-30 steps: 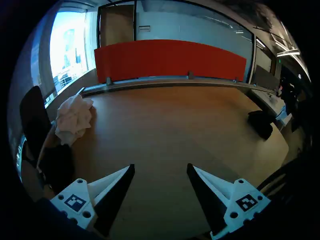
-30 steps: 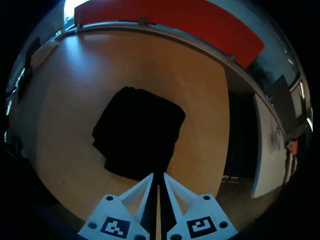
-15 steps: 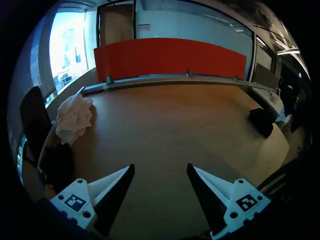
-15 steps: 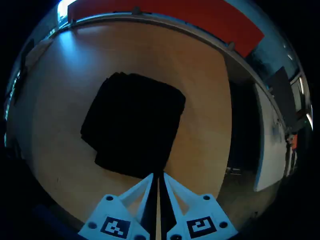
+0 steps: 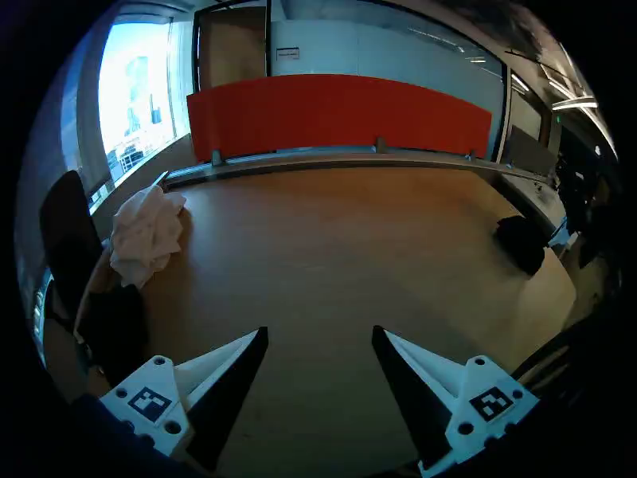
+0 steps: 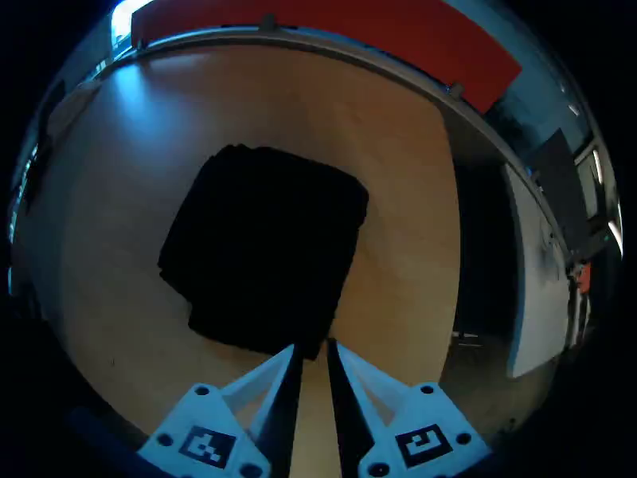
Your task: Fold towel
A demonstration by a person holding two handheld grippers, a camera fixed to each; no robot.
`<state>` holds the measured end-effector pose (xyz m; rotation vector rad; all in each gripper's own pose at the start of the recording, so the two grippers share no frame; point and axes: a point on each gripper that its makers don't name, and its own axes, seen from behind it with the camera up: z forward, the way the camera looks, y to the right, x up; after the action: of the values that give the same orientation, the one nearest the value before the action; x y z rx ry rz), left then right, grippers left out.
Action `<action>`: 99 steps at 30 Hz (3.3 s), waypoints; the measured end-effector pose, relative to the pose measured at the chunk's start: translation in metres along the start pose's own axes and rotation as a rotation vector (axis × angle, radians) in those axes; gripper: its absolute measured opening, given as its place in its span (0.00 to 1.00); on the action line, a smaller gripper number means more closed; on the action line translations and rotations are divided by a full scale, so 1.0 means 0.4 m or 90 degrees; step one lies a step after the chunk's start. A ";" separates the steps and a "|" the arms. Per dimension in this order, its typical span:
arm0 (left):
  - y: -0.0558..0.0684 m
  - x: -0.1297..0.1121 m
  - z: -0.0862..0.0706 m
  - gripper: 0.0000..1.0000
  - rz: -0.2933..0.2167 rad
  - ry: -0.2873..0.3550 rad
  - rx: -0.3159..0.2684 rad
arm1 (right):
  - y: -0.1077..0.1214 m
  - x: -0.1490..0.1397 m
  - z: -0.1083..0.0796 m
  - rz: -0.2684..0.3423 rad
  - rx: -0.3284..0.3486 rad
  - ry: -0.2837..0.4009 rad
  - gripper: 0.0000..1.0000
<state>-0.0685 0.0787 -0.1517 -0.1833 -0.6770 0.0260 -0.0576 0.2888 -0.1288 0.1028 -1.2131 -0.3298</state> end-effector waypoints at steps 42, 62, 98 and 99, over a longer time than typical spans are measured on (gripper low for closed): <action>-0.046 -0.017 -0.015 0.97 -0.026 0.009 0.018 | -0.280 0.186 0.017 -0.052 0.094 0.092 0.78; -0.051 -0.022 -0.016 0.97 -0.029 0.007 0.020 | -0.295 0.172 0.033 -0.054 0.091 0.086 0.14; -0.056 -0.013 -0.005 0.97 -0.029 0.011 0.018 | -0.330 0.172 -0.003 -0.044 0.135 0.099 0.67; -0.056 -0.013 -0.004 0.97 -0.029 0.011 0.018 | -0.328 0.173 -0.005 -0.041 0.132 0.102 0.72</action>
<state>-0.0723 0.0559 -0.1523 -0.1402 -0.6637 -0.0096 -0.0599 0.1433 -0.1001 0.3427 -1.0838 -0.2466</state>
